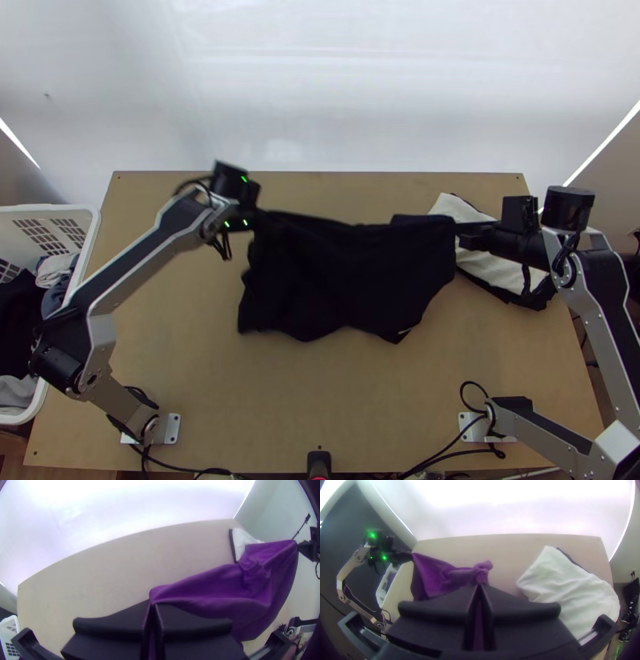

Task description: Fold the t-shirt

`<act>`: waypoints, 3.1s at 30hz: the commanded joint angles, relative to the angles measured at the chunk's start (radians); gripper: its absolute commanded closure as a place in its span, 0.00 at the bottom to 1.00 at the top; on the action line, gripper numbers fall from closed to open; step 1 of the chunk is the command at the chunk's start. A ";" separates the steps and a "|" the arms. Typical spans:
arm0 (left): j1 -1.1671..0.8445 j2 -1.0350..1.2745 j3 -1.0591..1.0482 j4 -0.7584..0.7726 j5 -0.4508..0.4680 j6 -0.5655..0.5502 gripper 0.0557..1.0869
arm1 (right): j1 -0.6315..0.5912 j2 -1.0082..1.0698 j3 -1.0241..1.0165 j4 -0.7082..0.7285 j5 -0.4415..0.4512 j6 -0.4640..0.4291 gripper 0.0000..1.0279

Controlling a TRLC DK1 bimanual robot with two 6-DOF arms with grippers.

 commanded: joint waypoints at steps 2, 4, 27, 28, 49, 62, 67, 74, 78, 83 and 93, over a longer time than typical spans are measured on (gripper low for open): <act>0.103 -0.056 0.210 -0.070 -0.008 -0.036 0.96 | -0.025 0.005 0.059 0.100 0.005 0.065 0.97; 0.103 -0.088 0.213 -0.101 -0.006 -0.032 0.96 | -0.037 -0.013 0.070 0.130 0.005 0.099 0.97; -0.377 0.016 -0.234 -0.351 0.012 0.017 0.96 | -0.030 -0.101 -0.096 -0.017 -0.018 0.047 0.97; -0.396 0.039 -0.226 -0.345 0.012 0.016 0.96 | -0.030 -0.099 -0.096 -0.017 -0.017 0.047 0.97; -0.284 0.033 0.052 -0.216 0.072 -0.153 0.04 | -0.019 -0.087 -0.134 0.020 0.000 0.048 0.97; -0.043 -0.128 -0.134 -0.288 0.099 -0.087 0.04 | 0.006 -0.044 -0.111 0.040 0.006 0.047 0.97; -0.072 -0.090 -0.192 -0.422 0.099 -0.030 0.04 | 0.013 -0.042 -0.104 0.038 0.017 0.047 0.97; -0.136 -0.057 -0.182 -0.460 0.081 -0.078 0.05 | 0.018 -0.050 -0.107 0.038 0.019 0.054 0.97; -0.164 -0.070 -0.178 -0.455 0.076 -0.082 0.05 | 0.018 -0.065 -0.116 0.034 0.023 0.053 0.97; -0.173 -0.059 -0.171 -0.442 0.075 -0.098 0.05 | 0.018 -0.076 -0.130 0.032 0.023 0.054 0.97; -0.187 -0.044 -0.162 -0.420 0.066 -0.108 0.23 | 0.018 -0.088 -0.136 0.032 0.023 0.056 0.97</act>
